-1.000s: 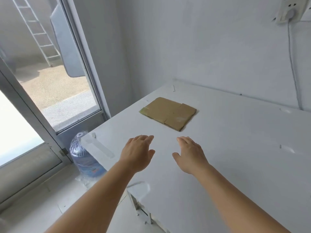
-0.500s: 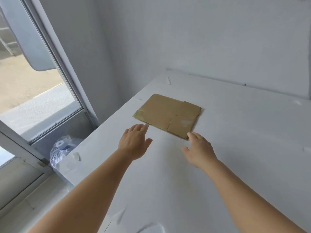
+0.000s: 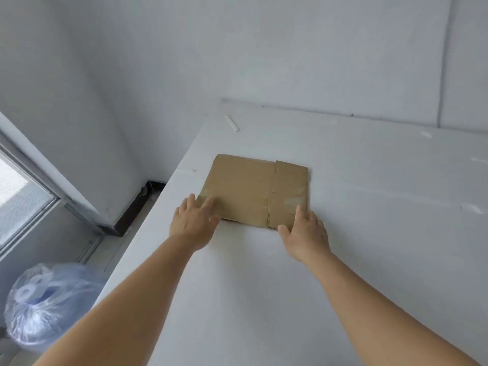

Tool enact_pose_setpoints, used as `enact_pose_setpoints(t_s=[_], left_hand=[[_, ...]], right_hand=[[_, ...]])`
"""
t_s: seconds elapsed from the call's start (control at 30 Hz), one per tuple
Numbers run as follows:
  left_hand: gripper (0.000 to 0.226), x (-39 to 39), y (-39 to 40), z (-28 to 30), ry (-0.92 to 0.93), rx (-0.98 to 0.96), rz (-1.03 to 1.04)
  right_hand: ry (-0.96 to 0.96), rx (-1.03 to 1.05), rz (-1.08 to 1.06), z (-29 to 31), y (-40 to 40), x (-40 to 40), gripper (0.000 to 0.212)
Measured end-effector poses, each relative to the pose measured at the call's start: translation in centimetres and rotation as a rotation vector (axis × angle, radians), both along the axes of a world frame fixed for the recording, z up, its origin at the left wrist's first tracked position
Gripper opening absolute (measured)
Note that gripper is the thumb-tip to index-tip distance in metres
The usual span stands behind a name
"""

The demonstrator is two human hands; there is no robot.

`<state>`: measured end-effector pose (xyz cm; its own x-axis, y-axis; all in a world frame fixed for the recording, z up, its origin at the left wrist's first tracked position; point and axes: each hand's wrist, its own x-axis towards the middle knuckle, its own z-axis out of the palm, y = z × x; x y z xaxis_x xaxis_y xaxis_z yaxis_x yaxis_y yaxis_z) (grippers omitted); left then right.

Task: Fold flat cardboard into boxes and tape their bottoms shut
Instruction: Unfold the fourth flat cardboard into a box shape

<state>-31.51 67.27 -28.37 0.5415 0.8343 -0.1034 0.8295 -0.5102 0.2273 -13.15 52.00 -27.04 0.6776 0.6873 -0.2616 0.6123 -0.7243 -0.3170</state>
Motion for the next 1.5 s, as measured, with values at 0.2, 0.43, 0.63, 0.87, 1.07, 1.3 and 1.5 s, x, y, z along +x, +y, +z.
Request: enact_pose_setpoints(t_s=[0.2,0.43,0.63,0.87,1.07,1.3,1.5], left_hand=[[0.055,0.3,1.3,-1.0,-0.066,-0.024,-0.038],[0.057,0.2,0.1,-0.2,-0.275,-0.13,-0.016],[0.057,1.6,-3.4,0.5,-0.404,-0.105,-0.089],[0.056,5.8,-11.2,2.0,-0.464,-0.123,-0.207],[0.054,9.8,-21.0,3.9,-0.496,-0.124,-0.306],[0.051,13.8,-34.1,5.4,-0.548,-0.139,-0.406],[0.049,17.6,-44.5,6.2,-0.584,-0.15,-0.507]], right_hand=[[0.009,0.02,-0.093,-1.2,0.5,-0.5,0.071],[0.129,0.269,-0.235,-0.7,-1.2,-0.3,0.074],[0.12,0.416,-0.301,0.2,-6.3,0.6,0.071],[0.031,0.469,-0.381,2.1,-15.9,3.1,0.069],[-0.034,0.494,-0.458,4.1,-27.1,5.3,0.068],[-0.076,0.546,-0.536,6.0,-41.6,7.2,0.064],[-0.111,0.553,-0.616,7.1,-53.1,8.8,0.065]])
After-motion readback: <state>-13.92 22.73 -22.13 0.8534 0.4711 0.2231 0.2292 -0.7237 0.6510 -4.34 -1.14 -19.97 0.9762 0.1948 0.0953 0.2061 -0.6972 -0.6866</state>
